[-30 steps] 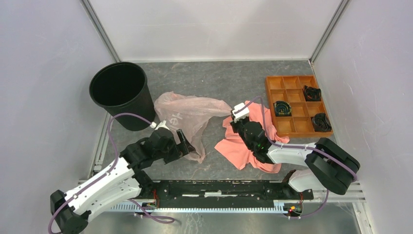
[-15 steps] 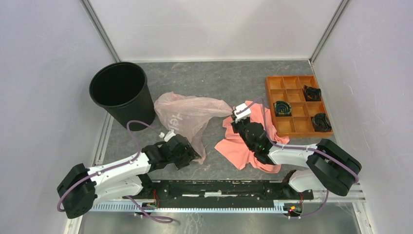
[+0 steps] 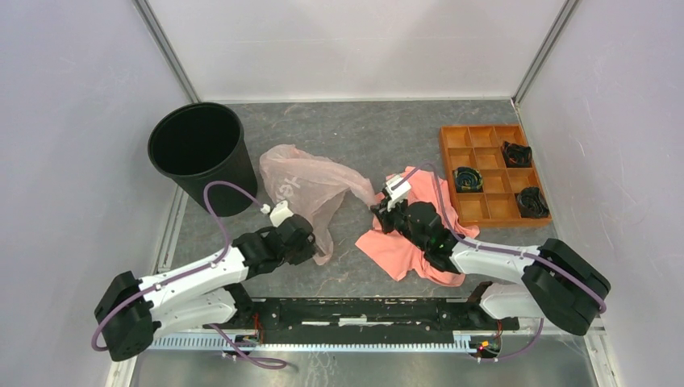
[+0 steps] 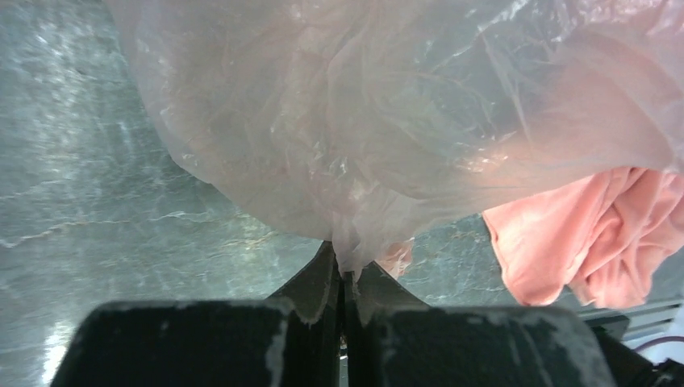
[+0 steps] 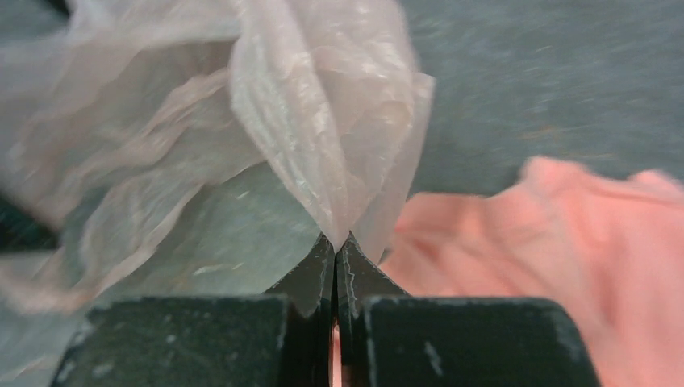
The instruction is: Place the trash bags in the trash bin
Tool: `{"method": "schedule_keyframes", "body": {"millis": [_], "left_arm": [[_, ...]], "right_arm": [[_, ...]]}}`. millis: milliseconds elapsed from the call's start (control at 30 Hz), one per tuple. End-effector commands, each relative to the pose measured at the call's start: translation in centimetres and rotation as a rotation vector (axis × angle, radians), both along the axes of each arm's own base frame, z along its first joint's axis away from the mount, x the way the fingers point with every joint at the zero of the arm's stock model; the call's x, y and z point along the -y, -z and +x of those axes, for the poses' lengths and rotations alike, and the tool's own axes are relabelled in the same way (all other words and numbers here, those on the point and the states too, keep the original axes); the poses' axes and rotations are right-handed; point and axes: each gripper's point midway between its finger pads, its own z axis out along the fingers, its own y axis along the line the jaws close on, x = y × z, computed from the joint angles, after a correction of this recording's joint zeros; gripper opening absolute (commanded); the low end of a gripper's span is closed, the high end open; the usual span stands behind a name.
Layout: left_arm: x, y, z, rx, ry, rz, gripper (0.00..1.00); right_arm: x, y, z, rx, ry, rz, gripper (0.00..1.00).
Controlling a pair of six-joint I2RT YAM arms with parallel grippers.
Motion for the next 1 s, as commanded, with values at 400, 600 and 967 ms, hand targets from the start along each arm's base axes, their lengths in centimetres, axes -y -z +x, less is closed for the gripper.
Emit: {"method": "schedule_keyframes", "body": {"millis": [400,600,967], "left_arm": [[1.8,-14.0,12.7,0.287,0.191,0.226,0.02],[0.3,-45.0,20.9,0.803,0.197,0.175,0.02],[-5.5,-33.6,13.2,0.890,-0.005,0.042,0.02]], "right_arm": [[-7.8,-6.6,-0.6,-0.535,-0.447,0.401,0.01],[-4.9,-35.6,8.6,0.043,-0.270,0.431,0.00],[-0.5,-22.2,1.3,0.231,-0.162,0.314,0.01]]}}
